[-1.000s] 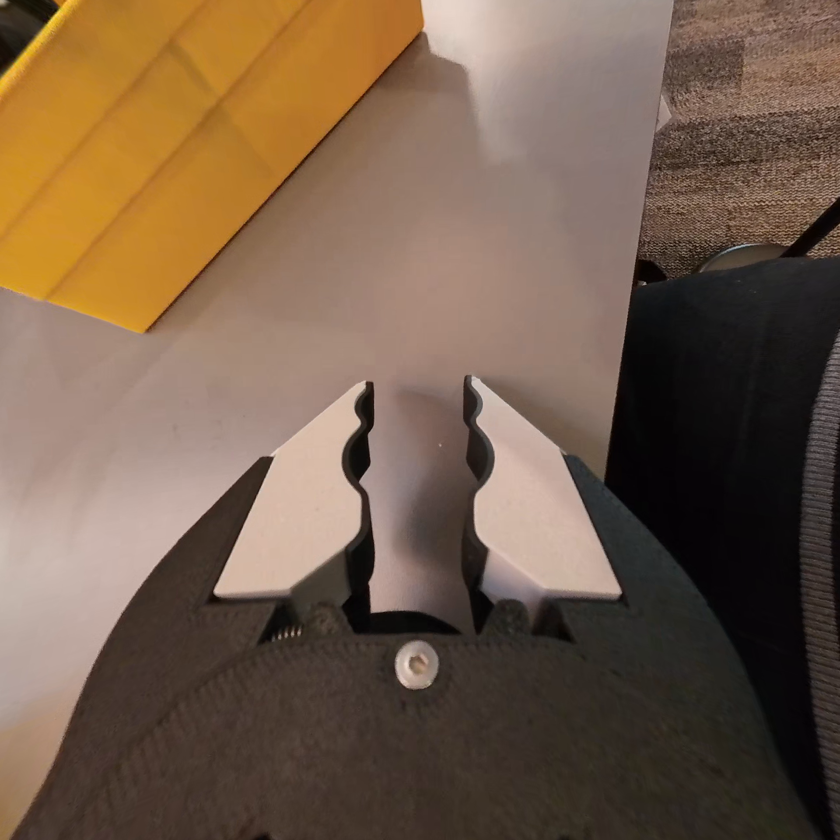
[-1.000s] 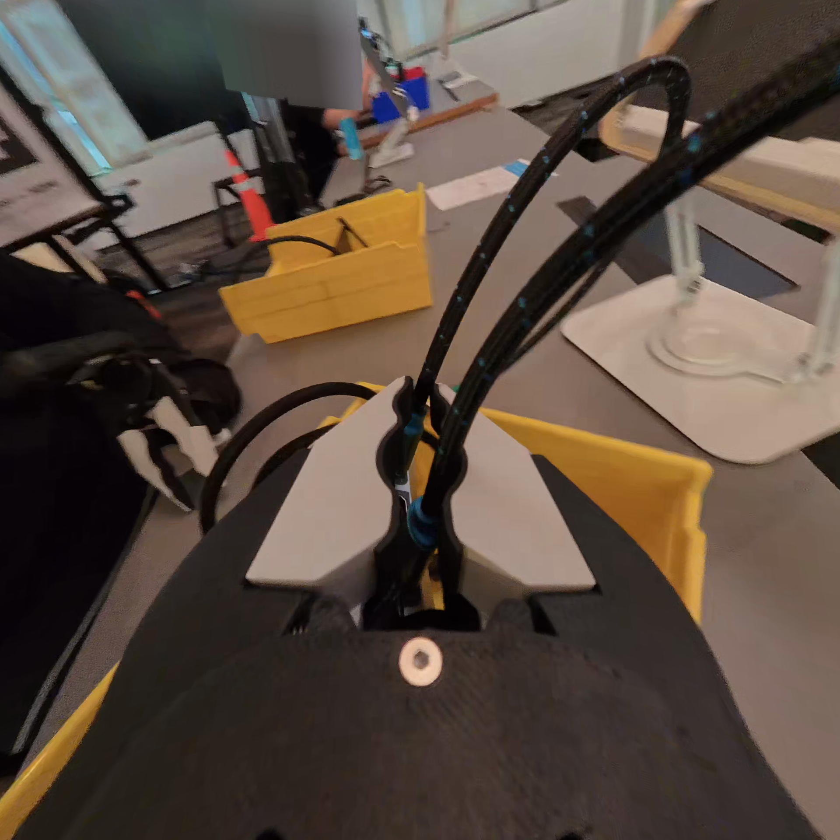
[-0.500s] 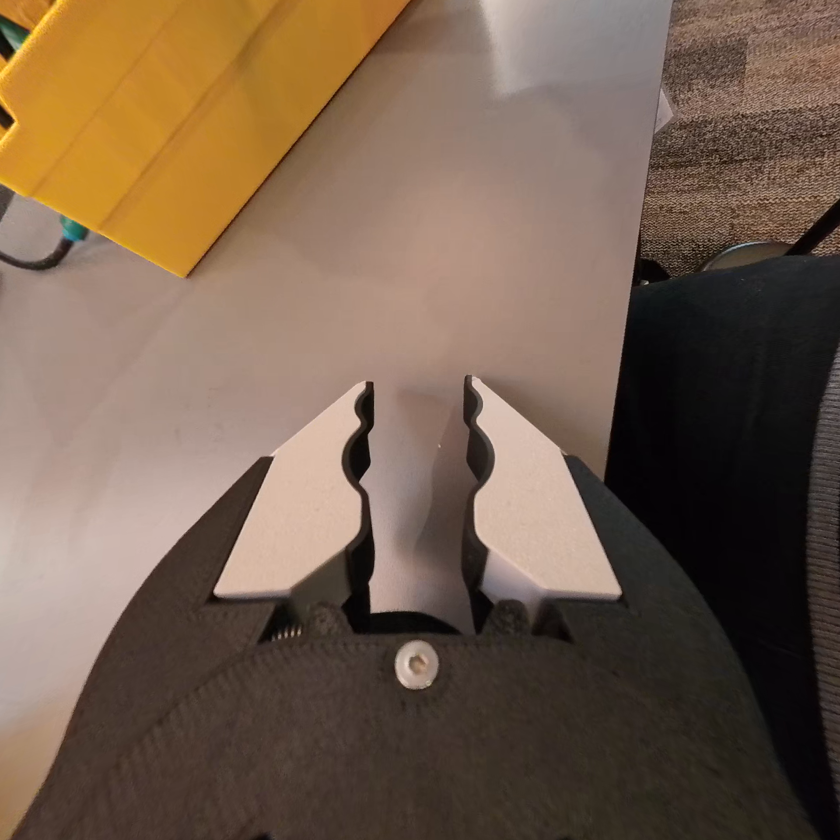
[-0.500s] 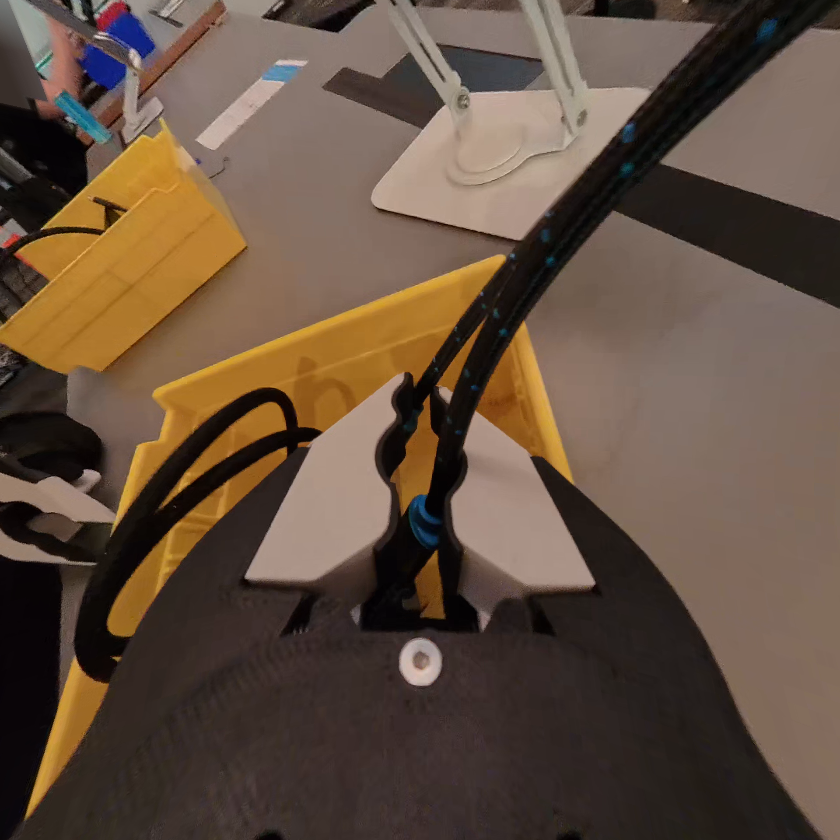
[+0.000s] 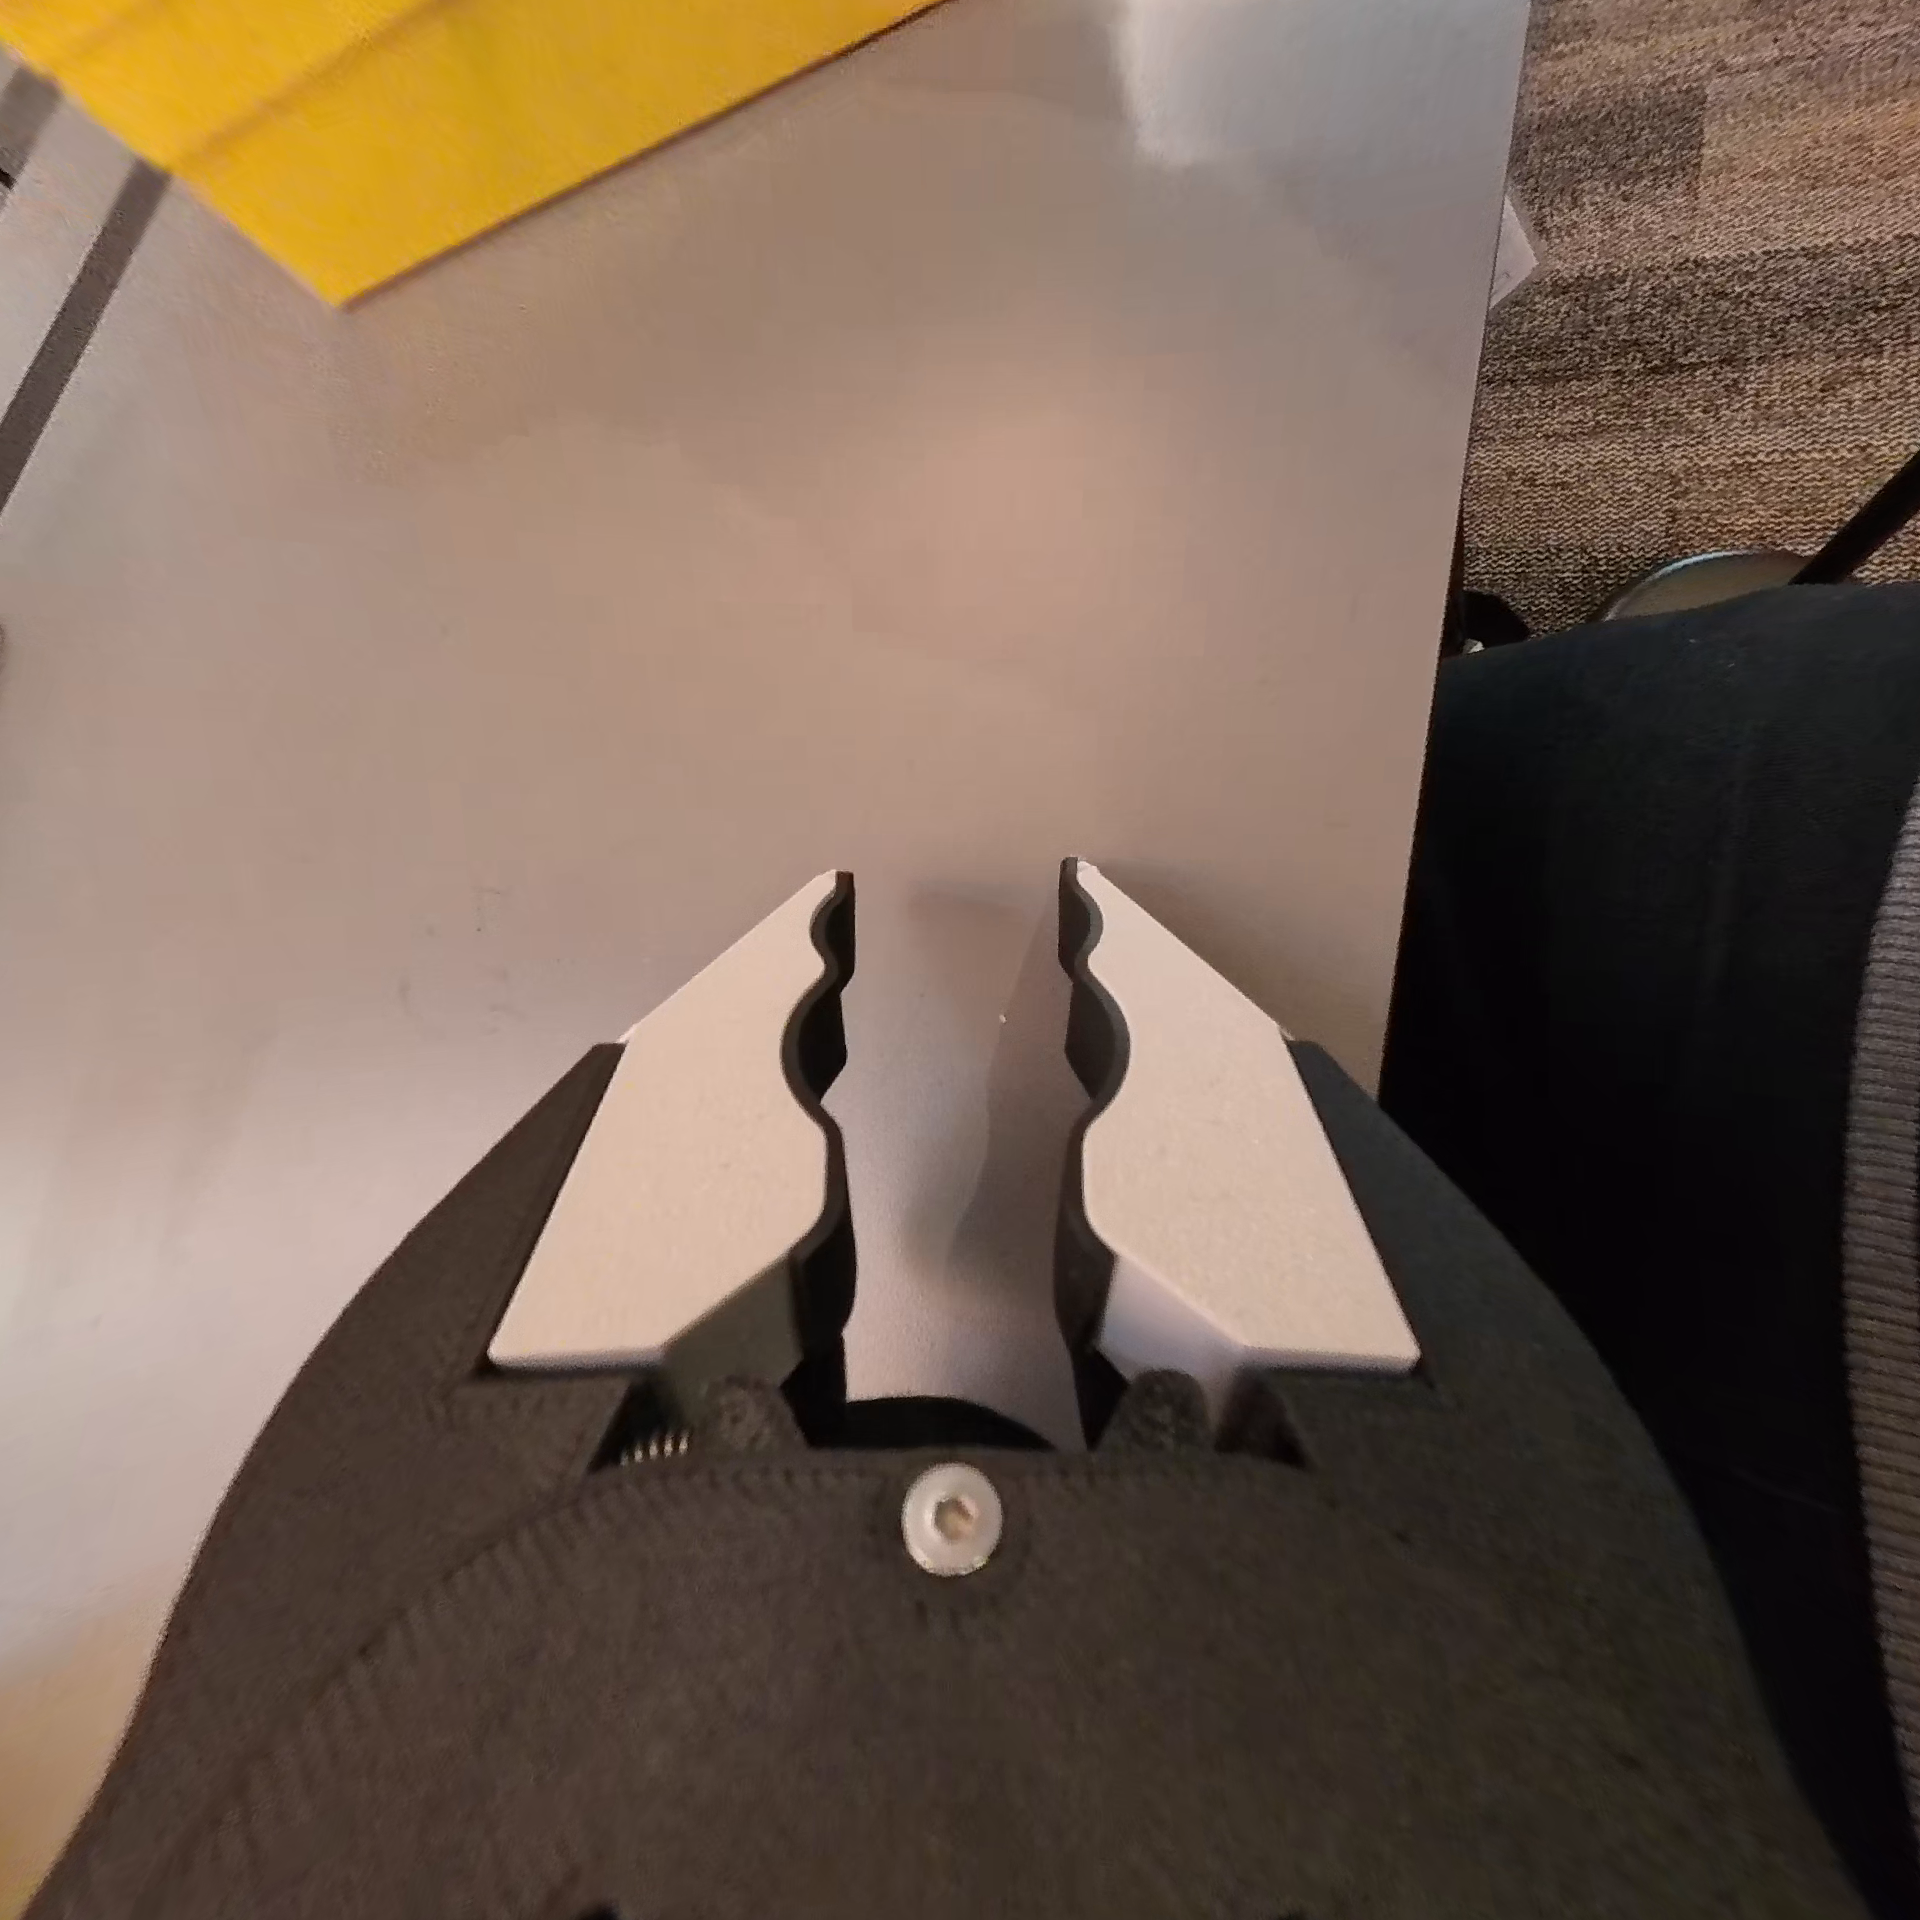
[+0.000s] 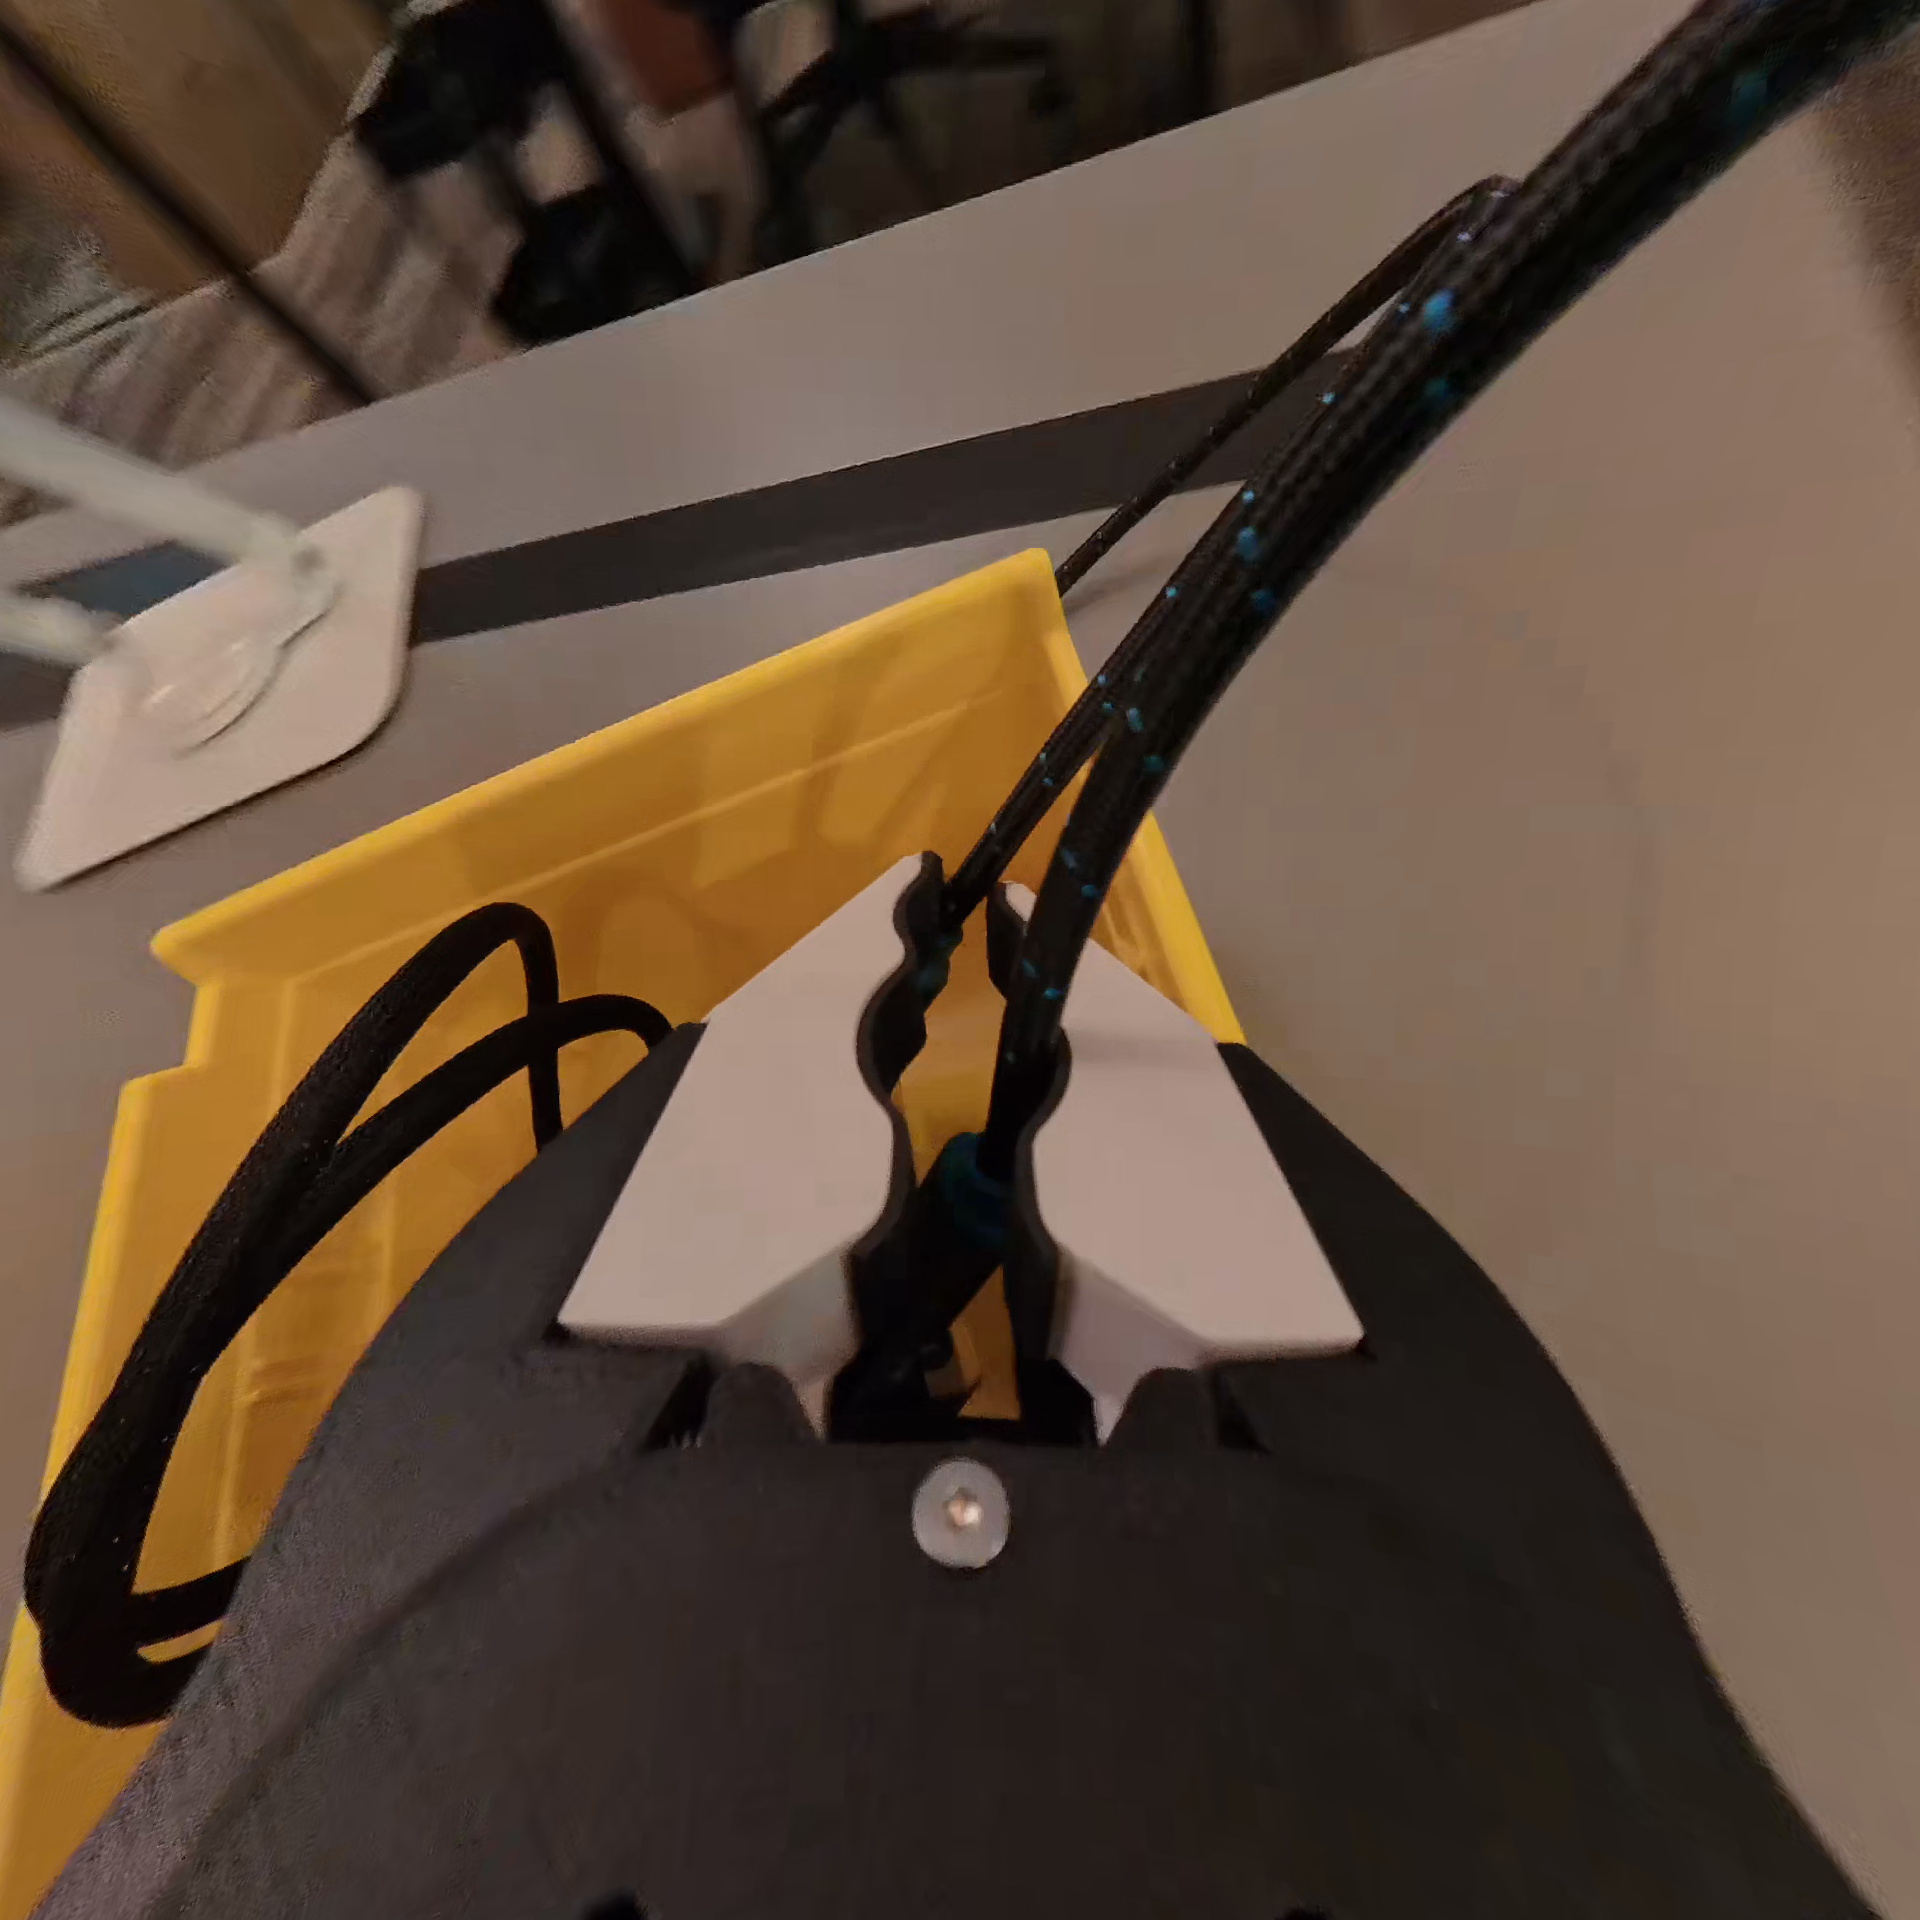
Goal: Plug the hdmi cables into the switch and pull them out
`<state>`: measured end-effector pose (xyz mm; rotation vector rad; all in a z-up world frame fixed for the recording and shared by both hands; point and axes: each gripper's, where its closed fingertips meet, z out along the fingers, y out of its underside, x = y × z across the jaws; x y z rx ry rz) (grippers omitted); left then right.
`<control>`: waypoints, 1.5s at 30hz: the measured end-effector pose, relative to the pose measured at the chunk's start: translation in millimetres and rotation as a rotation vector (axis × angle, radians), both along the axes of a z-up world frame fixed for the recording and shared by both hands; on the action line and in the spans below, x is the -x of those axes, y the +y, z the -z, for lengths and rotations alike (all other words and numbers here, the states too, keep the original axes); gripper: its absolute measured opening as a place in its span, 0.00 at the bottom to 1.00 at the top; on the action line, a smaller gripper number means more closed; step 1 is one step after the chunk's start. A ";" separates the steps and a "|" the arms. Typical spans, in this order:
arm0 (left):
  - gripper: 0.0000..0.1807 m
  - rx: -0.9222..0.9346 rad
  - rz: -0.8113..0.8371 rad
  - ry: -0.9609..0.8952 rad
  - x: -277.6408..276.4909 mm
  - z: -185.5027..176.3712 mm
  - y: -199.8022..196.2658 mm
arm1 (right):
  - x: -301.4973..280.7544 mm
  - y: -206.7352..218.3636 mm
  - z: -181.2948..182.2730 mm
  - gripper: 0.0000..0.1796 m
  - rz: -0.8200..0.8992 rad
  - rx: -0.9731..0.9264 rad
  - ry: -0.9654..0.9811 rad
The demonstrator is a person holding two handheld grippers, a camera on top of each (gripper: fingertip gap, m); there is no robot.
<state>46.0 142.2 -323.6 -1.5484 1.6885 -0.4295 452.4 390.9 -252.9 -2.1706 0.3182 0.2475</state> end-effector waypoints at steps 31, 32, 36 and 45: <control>0.20 -0.002 0.001 0.002 -2.7 0.5 1.5 | -3.1 -126.1 -33.3 0.56 0.168 -0.055 -0.076; 0.20 -0.004 0.001 0.002 -2.7 0.5 1.3 | 0.2 -129.8 -40.1 0.53 0.166 -0.083 -0.076; 0.20 -0.009 0.001 0.002 -2.7 0.5 1.3 | 19.8 -141.5 -64.0 0.50 0.130 -0.165 -0.031; 0.20 -0.013 -0.014 0.002 -2.7 0.5 3.0 | 56.6 -163.8 -89.0 0.46 0.002 -0.226 -0.126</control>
